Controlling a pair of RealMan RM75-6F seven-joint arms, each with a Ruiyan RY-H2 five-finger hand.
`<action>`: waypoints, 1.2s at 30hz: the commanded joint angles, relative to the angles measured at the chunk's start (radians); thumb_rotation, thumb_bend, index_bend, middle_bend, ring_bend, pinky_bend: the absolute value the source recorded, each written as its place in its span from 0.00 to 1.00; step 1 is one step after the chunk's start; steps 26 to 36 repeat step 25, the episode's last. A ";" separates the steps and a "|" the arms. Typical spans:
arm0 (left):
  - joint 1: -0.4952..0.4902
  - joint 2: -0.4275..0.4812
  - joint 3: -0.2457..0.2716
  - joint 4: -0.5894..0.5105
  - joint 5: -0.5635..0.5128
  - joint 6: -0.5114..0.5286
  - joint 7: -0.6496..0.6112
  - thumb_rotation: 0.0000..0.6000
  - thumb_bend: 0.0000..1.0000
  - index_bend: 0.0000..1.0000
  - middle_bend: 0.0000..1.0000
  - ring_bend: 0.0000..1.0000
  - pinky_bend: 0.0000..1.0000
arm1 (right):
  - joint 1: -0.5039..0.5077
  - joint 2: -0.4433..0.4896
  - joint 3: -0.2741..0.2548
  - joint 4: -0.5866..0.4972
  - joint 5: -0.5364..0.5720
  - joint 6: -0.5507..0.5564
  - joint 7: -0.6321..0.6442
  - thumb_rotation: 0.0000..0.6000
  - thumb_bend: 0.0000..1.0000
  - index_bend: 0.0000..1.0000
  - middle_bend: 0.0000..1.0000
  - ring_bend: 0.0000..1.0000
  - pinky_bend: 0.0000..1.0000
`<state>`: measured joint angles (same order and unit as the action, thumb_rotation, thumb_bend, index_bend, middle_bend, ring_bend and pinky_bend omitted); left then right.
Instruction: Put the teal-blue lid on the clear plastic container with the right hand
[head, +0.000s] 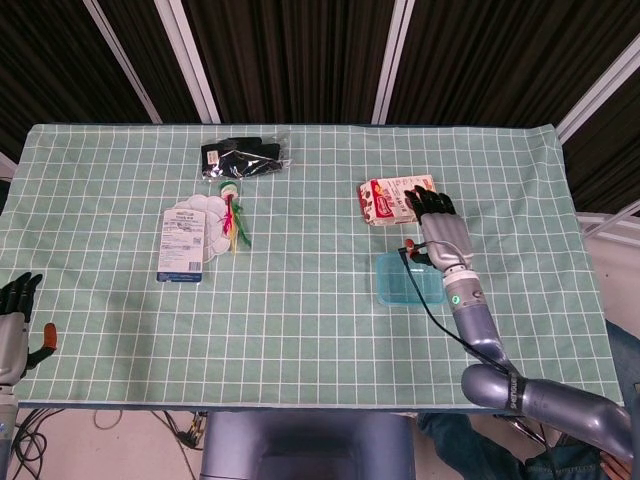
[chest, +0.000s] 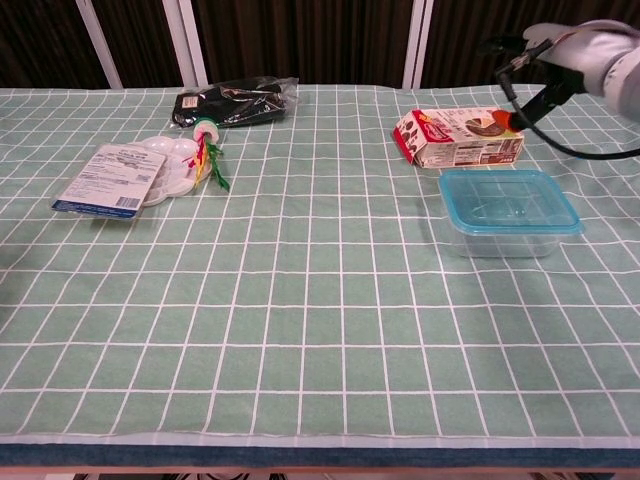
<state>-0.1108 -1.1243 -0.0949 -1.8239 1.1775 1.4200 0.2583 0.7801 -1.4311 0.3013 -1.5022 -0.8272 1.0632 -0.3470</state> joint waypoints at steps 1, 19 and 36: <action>0.000 -0.002 0.000 0.001 0.002 0.002 0.003 1.00 0.54 0.05 0.00 0.00 0.00 | -0.095 0.143 -0.032 -0.191 -0.045 0.100 -0.032 1.00 0.47 0.01 0.00 0.00 0.00; 0.019 -0.039 0.020 0.034 0.148 0.091 -0.014 1.00 0.54 0.05 0.00 0.00 0.00 | -0.621 0.167 -0.419 -0.103 -0.647 0.665 0.177 1.00 0.36 0.00 0.00 0.00 0.00; 0.020 -0.051 0.035 0.043 0.183 0.097 0.014 1.00 0.54 0.05 0.00 0.00 0.00 | -0.649 0.154 -0.410 -0.061 -0.686 0.676 0.172 1.00 0.36 0.00 0.00 0.00 0.00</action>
